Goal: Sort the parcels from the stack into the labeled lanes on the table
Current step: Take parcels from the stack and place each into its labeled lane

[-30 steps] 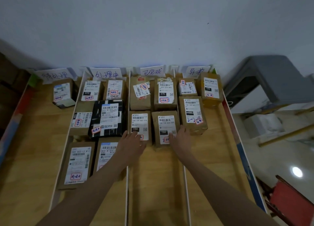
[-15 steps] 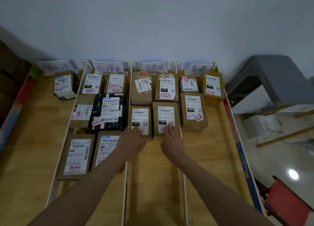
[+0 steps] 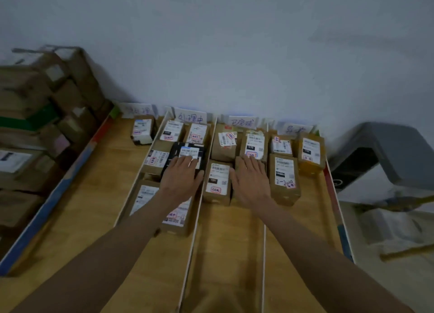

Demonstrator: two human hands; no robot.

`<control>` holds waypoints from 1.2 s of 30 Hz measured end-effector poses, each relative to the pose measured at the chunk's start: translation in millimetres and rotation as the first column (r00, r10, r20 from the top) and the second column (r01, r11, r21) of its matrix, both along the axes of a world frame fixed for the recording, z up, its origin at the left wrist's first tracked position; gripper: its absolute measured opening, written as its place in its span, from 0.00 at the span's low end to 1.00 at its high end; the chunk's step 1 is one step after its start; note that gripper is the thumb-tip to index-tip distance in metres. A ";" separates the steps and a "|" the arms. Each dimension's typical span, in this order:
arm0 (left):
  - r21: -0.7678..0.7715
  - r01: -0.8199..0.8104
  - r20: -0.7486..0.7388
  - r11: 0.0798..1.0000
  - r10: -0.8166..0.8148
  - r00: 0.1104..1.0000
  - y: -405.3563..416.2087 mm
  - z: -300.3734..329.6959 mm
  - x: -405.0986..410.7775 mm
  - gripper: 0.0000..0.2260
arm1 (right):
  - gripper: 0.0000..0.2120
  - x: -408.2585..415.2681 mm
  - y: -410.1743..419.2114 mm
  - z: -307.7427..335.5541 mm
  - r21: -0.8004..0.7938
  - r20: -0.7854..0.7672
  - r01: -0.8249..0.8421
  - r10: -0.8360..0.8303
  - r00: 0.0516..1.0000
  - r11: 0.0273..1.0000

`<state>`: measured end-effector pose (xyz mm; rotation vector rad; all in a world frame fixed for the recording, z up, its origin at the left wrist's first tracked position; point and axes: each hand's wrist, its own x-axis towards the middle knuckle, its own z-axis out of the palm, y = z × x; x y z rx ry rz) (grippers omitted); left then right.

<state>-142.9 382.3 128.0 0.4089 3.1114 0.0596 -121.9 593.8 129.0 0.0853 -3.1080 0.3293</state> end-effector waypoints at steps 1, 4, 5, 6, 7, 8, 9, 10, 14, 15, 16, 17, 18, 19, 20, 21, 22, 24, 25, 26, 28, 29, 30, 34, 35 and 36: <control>-0.004 -0.035 -0.016 0.999 0.035 0.999 -14.2 9.4 3.8 0.24 | 0.28 -0.3 -12.0 9.9 0.016 -0.021 -0.036 0.036 0.999 0.999; -0.011 -0.144 -0.059 0.989 0.143 0.988 -60.1 34.3 19.8 0.24 | 0.29 0.7 -54.1 35.9 0.064 -0.064 -0.134 0.138 0.988 0.989; -0.013 -0.176 -0.072 0.984 0.175 0.982 -76.1 41.6 27.0 0.24 | 0.29 1.6 -69.9 43.0 0.062 -0.071 -0.156 0.160 0.984 0.986; -0.013 -0.207 -0.090 0.978 0.205 0.975 -92.1 48.3 35.0 0.23 | 0.29 2.6 -86.3 49.6 0.057 -0.079 -0.178 0.182 0.980 0.982; -0.012 -0.239 -0.111 0.971 0.236 0.965 -108.5 54.1 43.8 0.23 | 0.29 4.2 -103.1 55.6 0.055 -0.091 -0.201 0.206 0.974 0.978; -0.011 -0.269 -0.128 0.963 0.266 0.955 -125.3 59.3 52.8 0.23 | 0.29 6.2 -120.2 60.9 0.053 -0.105 -0.226 0.230 0.968 0.973; -0.011 -0.299 -0.137 0.954 0.294 0.946 -142.4 64.1 62.2 0.23 | 0.28 8.7 -137.8 65.5 0.053 -0.120 -0.250 0.254 0.960 0.967; -0.013 -0.327 -0.142 0.945 0.322 0.936 -160.5 68.1 71.5 0.23 | 0.28 12.0 -155.7 69.7 0.054 -0.135 -0.271 0.276 0.952 0.961; -0.021 -0.391 -0.151 0.920 0.384 0.911 -236.4 76.4 106.8 0.24 | 0.26 27.7 -227.6 82.4 0.051 -0.161 -0.334 0.338 0.927 0.941; -0.020 -0.400 -0.154 0.916 0.393 0.907 -255.6 78.0 115.2 0.24 | 0.25 33.1 -245.7 84.6 0.043 -0.167 -0.343 0.345 0.924 0.938; -0.019 -0.411 -0.158 0.912 0.403 0.901 -274.8 79.8 123.0 0.24 | 0.25 38.6 -264.3 86.9 0.034 -0.169 -0.350 0.350 0.921 0.936; -0.020 -0.421 -0.161 0.907 0.413 0.896 -293.7 81.7 130.4 0.24 | 0.25 44.1 -282.6 88.9 0.029 -0.168 -0.356 0.355 0.919 0.934; -0.024 -0.430 -0.157 0.902 0.422 0.893 -311.8 83.6 137.2 0.24 | 0.24 49.7 -300.6 90.5 0.026 -0.169 -0.360 0.359 0.918 0.933; -0.025 -0.437 -0.148 0.899 0.429 0.891 -329.6 85.7 143.5 0.24 | 0.24 55.1 -318.1 91.6 0.024 -0.176 -0.361 0.359 0.917 0.932; -0.022 -0.440 -0.143 0.898 0.432 0.890 -346.6 87.7 149.0 0.24 | 0.23 59.9 -334.7 92.7 0.019 -0.184 -0.358 0.355 0.916 0.934; -0.020 -0.438 -0.142 0.899 0.431 0.891 -363.0 89.8 153.5 0.22 | 0.23 64.1 -350.5 94.0 0.011 -0.190 -0.350 0.346 0.919 0.937; -0.025 -0.432 -0.145 0.902 0.424 0.894 -378.7 91.6 158.0 0.21 | 0.22 67.8 -365.3 95.3 0.003 -0.192 -0.337 0.331 0.924 0.941; -0.051 -0.410 -0.147 0.911 0.399 0.905 -407.3 95.3 163.7 0.19 | 0.22 74.3 -391.5 96.6 -0.003 -0.195 -0.306 0.300 0.934 0.952; -0.077 -0.398 -0.143 0.914 0.385 0.912 -420.1 97.6 164.7 0.20 | 0.22 76.8 -403.3 96.7 -0.007 -0.192 -0.293 0.286 0.939 0.956; -0.103 -0.389 -0.138 0.916 0.374 0.917 -431.6 100.1 164.7 0.20 | 0.22 78.1 -414.0 97.0 -0.016 -0.185 -0.283 0.275 0.943 0.959; -0.113 -0.387 -0.138 0.915 0.371 0.918 -451.5 104.3 160.8 0.22 | 0.22 77.8 -431.6 98.1 -0.037 -0.180 -0.264 0.254 0.950 0.964; -0.091 -0.392 -0.139 0.915 0.378 0.915 -460.3 107.0 157.0 0.23 | 0.22 75.8 -439.1 99.3 -0.046 -0.181 -0.255 0.243 0.953 0.966; -0.064 -0.399 -0.146 0.915 0.387 0.911 -468.4 109.6 152.2 0.24 | 0.22 72.5 -446.0 100.9 -0.059 -0.181 -0.244 0.230 0.956 0.968; -0.001 -0.384 -0.203 0.923 0.376 0.904 -499.0 119.2 124.7 0.24 | 0.20 47.2 -472.1 109.0 -0.112 -0.172 -0.204 0.183 0.968 0.973; 0.018 -0.381 -0.209 0.925 0.376 0.903 -506.4 121.1 116.3 0.24 | 0.20 38.5 -479.0 110.6 -0.126 -0.175 -0.203 0.179 0.968 0.971; 0.036 -0.380 -0.214 0.924 0.379 0.900 -514.1 122.3 106.8 0.25 | 0.20 28.7 -486.6 112.1 -0.148 -0.178 -0.203 0.176 0.968 0.968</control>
